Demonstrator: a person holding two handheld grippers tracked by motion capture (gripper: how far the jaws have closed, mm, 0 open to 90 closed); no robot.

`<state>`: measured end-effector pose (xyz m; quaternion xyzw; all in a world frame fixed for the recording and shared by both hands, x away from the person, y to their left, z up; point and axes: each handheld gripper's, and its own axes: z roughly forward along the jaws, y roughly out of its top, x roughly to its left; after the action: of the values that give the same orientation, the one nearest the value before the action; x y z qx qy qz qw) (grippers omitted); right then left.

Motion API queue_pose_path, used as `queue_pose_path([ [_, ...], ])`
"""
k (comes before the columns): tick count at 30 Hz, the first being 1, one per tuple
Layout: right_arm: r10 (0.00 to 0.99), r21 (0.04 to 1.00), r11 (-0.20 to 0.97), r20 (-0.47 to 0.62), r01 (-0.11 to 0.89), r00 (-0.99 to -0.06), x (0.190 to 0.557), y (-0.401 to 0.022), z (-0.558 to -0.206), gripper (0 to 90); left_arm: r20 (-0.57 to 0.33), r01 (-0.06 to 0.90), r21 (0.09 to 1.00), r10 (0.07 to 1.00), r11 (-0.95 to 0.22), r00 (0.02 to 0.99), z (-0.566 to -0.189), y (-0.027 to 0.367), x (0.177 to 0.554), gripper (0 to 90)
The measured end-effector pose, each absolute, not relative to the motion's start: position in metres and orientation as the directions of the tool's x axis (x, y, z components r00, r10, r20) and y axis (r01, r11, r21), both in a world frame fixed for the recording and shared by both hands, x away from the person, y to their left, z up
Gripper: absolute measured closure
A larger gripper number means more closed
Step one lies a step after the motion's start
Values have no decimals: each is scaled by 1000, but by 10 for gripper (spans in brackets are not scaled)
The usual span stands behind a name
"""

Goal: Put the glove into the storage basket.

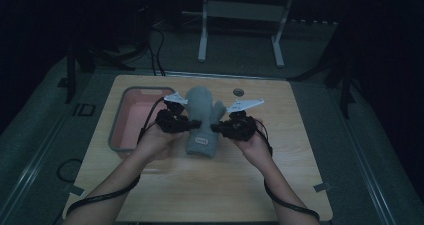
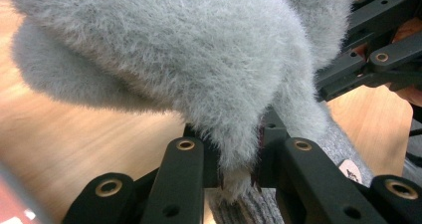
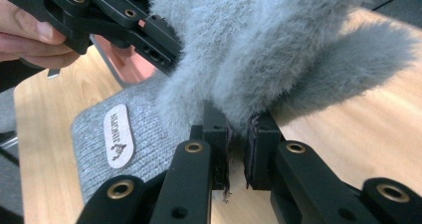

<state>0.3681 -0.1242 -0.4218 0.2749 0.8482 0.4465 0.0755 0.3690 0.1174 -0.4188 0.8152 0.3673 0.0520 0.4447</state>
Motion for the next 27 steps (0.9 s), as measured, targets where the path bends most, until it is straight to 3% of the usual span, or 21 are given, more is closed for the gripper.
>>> queue_pose_path([
  [17,447,821,468,100,327,-889,399,-27,-383,823,-216,585,757,734,-291,644,-377,213,379,788],
  [27,444,789,503,114,353,-889,418,30,-411,822,-239,654,718,797,-239,554,-411,255,389,788],
])
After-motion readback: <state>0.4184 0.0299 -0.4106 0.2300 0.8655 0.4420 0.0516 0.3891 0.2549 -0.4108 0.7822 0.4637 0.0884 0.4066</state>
